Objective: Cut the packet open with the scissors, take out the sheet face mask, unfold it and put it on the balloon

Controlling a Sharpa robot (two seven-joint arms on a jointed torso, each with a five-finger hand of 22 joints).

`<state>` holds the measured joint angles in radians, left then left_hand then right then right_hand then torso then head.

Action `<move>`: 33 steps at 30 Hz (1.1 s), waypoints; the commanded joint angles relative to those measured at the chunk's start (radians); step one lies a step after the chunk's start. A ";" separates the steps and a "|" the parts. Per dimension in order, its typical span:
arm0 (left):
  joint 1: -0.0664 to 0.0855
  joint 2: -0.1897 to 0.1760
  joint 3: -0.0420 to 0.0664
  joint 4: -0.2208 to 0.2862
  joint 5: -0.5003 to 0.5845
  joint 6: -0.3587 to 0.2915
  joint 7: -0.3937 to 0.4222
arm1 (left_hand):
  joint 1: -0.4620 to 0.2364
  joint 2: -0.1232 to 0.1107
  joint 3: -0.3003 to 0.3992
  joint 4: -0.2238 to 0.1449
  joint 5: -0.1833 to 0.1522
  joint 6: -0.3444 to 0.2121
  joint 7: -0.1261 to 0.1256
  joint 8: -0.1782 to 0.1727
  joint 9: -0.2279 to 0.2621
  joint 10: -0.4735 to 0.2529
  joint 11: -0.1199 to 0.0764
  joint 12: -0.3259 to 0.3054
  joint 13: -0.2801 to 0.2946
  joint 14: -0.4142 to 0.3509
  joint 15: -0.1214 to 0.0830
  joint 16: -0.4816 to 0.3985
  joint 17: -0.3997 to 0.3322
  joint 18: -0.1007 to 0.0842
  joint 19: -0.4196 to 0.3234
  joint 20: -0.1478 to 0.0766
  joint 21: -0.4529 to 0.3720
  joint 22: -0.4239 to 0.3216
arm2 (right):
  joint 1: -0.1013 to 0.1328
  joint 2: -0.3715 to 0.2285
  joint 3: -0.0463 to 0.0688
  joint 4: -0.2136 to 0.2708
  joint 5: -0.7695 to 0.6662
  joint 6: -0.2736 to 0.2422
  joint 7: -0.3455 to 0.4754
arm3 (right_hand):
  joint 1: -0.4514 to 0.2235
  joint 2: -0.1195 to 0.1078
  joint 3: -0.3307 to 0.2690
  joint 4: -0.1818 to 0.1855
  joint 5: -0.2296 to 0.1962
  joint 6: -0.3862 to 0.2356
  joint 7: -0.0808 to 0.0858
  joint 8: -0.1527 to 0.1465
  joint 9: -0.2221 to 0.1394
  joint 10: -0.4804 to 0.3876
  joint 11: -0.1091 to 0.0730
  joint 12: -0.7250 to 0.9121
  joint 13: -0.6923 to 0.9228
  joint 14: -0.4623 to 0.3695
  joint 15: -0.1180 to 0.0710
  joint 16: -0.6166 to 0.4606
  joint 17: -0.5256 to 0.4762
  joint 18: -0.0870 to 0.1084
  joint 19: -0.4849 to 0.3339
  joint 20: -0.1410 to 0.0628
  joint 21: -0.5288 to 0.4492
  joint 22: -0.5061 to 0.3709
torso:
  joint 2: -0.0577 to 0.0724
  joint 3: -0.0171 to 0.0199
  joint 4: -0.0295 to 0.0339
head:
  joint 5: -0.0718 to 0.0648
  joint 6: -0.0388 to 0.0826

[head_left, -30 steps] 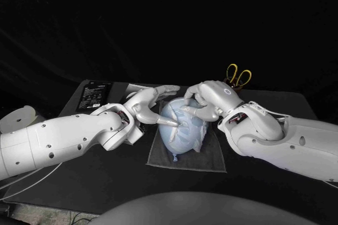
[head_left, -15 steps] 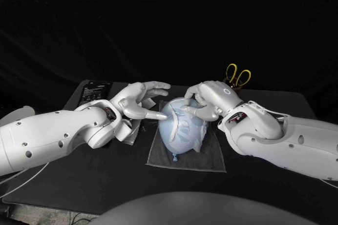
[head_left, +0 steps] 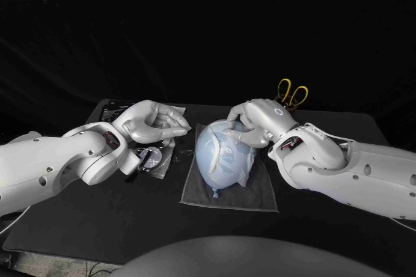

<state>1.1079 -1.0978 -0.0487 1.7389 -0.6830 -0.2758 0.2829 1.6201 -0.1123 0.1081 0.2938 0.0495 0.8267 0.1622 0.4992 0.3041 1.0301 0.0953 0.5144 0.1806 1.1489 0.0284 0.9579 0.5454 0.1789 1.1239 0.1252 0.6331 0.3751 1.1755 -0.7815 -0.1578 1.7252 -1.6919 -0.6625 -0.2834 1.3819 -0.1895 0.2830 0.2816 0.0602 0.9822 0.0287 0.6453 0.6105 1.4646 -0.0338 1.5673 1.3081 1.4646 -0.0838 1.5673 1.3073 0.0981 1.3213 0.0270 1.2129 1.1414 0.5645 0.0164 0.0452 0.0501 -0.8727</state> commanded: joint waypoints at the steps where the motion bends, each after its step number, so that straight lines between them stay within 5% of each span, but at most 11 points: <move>1: 0.001 -0.015 -0.007 0.023 -0.047 0.109 -0.087 | -0.067 0.009 -0.002 -0.005 0.000 0.048 -0.026 -0.001 -0.004 0.076 -0.037 0.072 0.049 0.179 -0.034 0.260 0.333 -0.006 0.074 -0.034 0.163 0.136 | -0.001 0.003 -0.001 -0.005 -0.004 0.019 0.001 | 0.006 0.000 -0.005 0.001 -0.005 -0.008 0.001 0.006 0.001 0.106 -0.005 0.003 0.263 0.106 -0.008 0.003 0.263 0.003 -0.001 -0.003 -0.006 0.002 | 0.000 0.0009 0.0003 | 0.003 0.000; 3: 0.001 -0.025 -0.015 0.035 -0.054 0.133 -0.121 | -0.103 0.024 0.001 -0.003 -0.007 0.068 -0.037 -0.014 -0.008 0.106 -0.047 0.150 0.109 0.279 -0.049 0.407 0.573 -0.047 0.170 -0.053 0.410 0.427 | -0.001 0.005 -0.001 -0.007 -0.004 0.020 0.001 | 0.006 0.000 -0.005 0.001 -0.005 -0.008 0.001 0.006 0.001 0.106 -0.005 0.003 0.263 0.106 -0.008 0.003 0.263 0.003 -0.001 -0.003 -0.006 0.002 | -0.001 0.0024 0.0007 | 0.004 0.000; 4: 0.001 -0.028 -0.019 0.040 -0.056 0.143 -0.138 | -0.108 0.027 0.001 -0.001 -0.002 0.070 -0.034 -0.015 -0.008 0.107 -0.050 0.158 0.116 0.293 -0.049 0.426 0.611 -0.054 0.185 -0.054 0.445 0.473 | -0.001 0.006 -0.001 -0.008 -0.004 0.021 0.001 | 0.005 0.000 -0.005 0.001 -0.005 -0.008 0.001 0.007 0.002 0.106 -0.005 0.003 0.263 0.106 -0.008 0.003 0.263 0.003 -0.002 -0.003 -0.007 0.000 | -0.002 0.0031 0.0004 | 0.004 0.000; 5: 0.001 -0.033 -0.029 0.048 -0.055 0.155 -0.167 | -0.148 0.046 0.000 -0.004 -0.003 0.079 -0.046 -0.024 -0.010 0.128 -0.056 0.231 0.171 0.350 -0.060 0.503 0.760 -0.081 0.248 -0.063 0.589 0.656 | -0.001 0.006 -0.001 -0.010 -0.004 0.022 0.001 | 0.005 0.000 -0.005 0.001 -0.005 -0.008 0.001 0.007 0.002 0.106 -0.005 0.003 0.263 0.106 -0.008 0.003 0.263 0.003 -0.002 -0.003 -0.007 0.000 | -0.002 0.0037 0.0005 | 0.004 0.000; 8: -0.001 -0.035 -0.050 0.062 -0.047 0.156 -0.208 | -0.156 0.047 0.003 -0.003 -0.005 0.075 -0.045 -0.039 -0.012 0.138 -0.057 0.341 0.272 0.375 -0.062 0.543 0.843 -0.104 0.289 -0.068 0.699 0.803 | -0.001 0.007 -0.001 -0.012 -0.004 0.025 0.001 | 0.005 0.000 -0.005 0.001 -0.005 -0.008 0.001 0.007 0.002 0.106 -0.005 0.003 0.263 0.106 -0.008 0.003 0.263 0.003 -0.002 -0.003 -0.007 0.000 | -0.003 0.0048 0.0019 | 0.003 0.000; 9: -0.002 -0.033 -0.057 0.066 -0.044 0.145 -0.215 | -0.152 0.046 0.005 -0.003 -0.004 0.062 -0.037 -0.051 -0.015 0.161 -0.057 0.418 0.368 0.378 -0.058 0.548 0.853 -0.110 0.298 -0.067 0.724 0.837 | -0.001 0.007 -0.001 -0.012 -0.004 0.026 0.001 | 0.005 0.000 -0.005 0.001 -0.005 -0.008 0.001 0.007 0.002 0.106 -0.005 0.003 0.263 0.106 -0.008 0.003 0.263 0.003 -0.002 -0.003 -0.007 0.000 | -0.003 0.0049 0.0025 | 0.002 0.000; 14: -0.008 -0.017 -0.080 0.082 -0.031 0.051 -0.195 | -0.093 0.007 0.015 -0.009 -0.001 0.063 -0.027 -0.078 -0.017 0.203 -0.044 0.642 0.657 0.382 -0.048 0.557 0.874 -0.114 0.293 -0.055 0.767 0.888 | -0.001 0.007 -0.001 -0.014 -0.004 0.030 0.001 | 0.005 0.000 -0.005 0.002 -0.006 -0.008 0.001 0.009 0.004 0.106 -0.006 0.003 0.263 0.106 -0.008 0.003 0.263 0.003 -0.002 -0.003 -0.007 0.001 | -0.001 0.0023 0.0015 | -0.001 0.000; 17: -0.011 -0.007 -0.086 0.090 -0.027 -0.019 -0.162 | -0.060 -0.006 0.028 -0.019 -0.001 0.071 -0.026 -0.089 -0.018 0.239 -0.045 0.716 0.766 0.384 -0.047 0.561 0.882 -0.117 0.296 -0.052 0.782 0.909 | -0.001 0.007 -0.001 -0.013 -0.004 0.032 0.002 | 0.004 0.000 -0.006 0.002 -0.006 -0.008 0.001 0.010 0.005 0.106 -0.006 0.003 0.263 0.106 -0.008 0.003 0.263 0.003 -0.001 -0.003 -0.006 0.002 | 0.000 0.0021 0.0012 | -0.001 0.000; 21: -0.012 0.009 -0.089 0.097 -0.026 -0.075 -0.140 | -0.046 -0.015 0.041 -0.018 -0.001 0.077 -0.024 -0.106 -0.025 0.266 -0.042 0.767 0.844 0.385 -0.044 0.563 0.889 -0.120 0.298 -0.049 0.793 0.924 | -0.001 0.006 -0.001 -0.012 -0.005 0.034 0.002 | 0.004 0.000 -0.006 0.002 -0.006 -0.008 0.000 0.011 0.006 0.106 -0.006 0.003 0.263 0.106 -0.008 0.003 0.263 0.003 -0.001 -0.003 -0.006 0.002 | -0.001 0.0026 0.0008 | -0.002 0.000; 33: -0.016 0.056 -0.096 0.116 -0.031 -0.130 -0.152 | -0.061 -0.026 0.044 -0.008 -0.001 0.070 -0.015 -0.140 -0.040 0.284 -0.035 0.802 0.899 0.387 -0.038 0.566 0.895 -0.122 0.300 -0.043 0.804 0.939 | -0.001 0.005 -0.001 -0.012 -0.005 0.039 0.002 | 0.004 0.000 -0.006 0.002 -0.006 -0.008 0.000 0.011 0.006 0.106 -0.006 0.003 0.263 0.106 -0.008 0.003 0.263 0.003 -0.001 -0.003 -0.006 0.002 | -0.001 0.0027 0.0005 | -0.004 0.000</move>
<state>1.0929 -1.0456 -0.1446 1.8501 -0.7162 -0.3640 0.1228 1.5713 -0.1371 0.1495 0.2800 0.0466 0.9022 0.1435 0.3620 0.2650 1.3087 0.0608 1.3136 1.0759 1.4668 -0.0156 1.5180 1.3081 0.0754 1.4224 0.0753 1.4328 1.3098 1.1756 -0.7761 -0.1580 1.7135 -1.6913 -0.6455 -0.2825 1.3818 -0.1894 0.2831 0.2816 0.0602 0.9823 0.0287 0.6504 0.6147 1.4646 -0.0338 1.5655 1.3081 1.4645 -0.0836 1.5672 1.3074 0.0978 1.3212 0.0271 1.2089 1.1426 0.5635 0.0189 0.0457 0.0468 -0.8727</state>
